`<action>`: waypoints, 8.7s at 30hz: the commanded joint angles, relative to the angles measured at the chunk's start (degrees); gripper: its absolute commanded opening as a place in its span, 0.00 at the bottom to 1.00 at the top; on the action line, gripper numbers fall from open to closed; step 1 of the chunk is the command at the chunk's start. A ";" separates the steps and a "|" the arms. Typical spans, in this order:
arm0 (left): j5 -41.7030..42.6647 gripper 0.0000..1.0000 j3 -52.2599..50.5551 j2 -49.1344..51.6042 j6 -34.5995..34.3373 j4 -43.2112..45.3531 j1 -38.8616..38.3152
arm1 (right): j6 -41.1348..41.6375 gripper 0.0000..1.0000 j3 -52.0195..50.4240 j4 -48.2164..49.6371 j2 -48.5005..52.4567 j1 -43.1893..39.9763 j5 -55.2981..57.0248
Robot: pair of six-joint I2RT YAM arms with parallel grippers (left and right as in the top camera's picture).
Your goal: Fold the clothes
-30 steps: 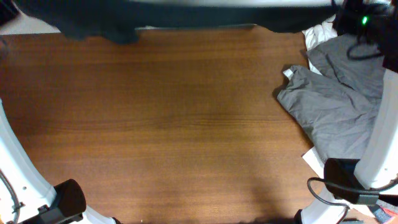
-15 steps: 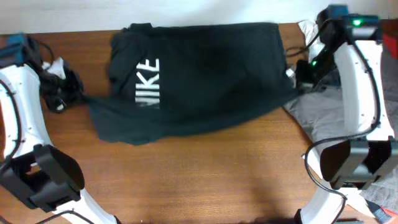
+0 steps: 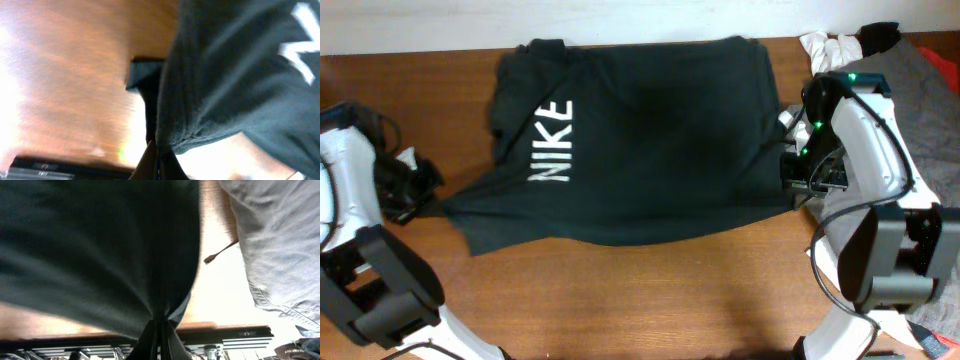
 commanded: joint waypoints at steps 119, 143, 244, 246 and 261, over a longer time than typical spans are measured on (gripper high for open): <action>7.15 0.31 -45.00 -21.11 -3.26 60.96 -4.52 | 5.27 0.04 -10.86 6.71 -26.16 0.28 3.56; 1.07 0.32 -45.11 -11.34 -1.33 67.01 -9.99 | 5.29 0.04 -10.86 6.88 -26.16 0.28 3.56; 7.93 0.79 -34.62 -10.56 -1.31 52.15 -9.57 | 1.03 0.47 -11.41 27.34 0.20 -0.68 3.13; 7.91 0.75 -34.86 -10.56 -1.31 52.30 -9.68 | 1.03 0.43 -12.35 27.52 0.20 -0.37 3.08; 7.45 0.59 -42.12 -4.81 -1.33 60.85 -9.64 | -0.44 0.39 -19.26 34.75 0.26 0.83 2.67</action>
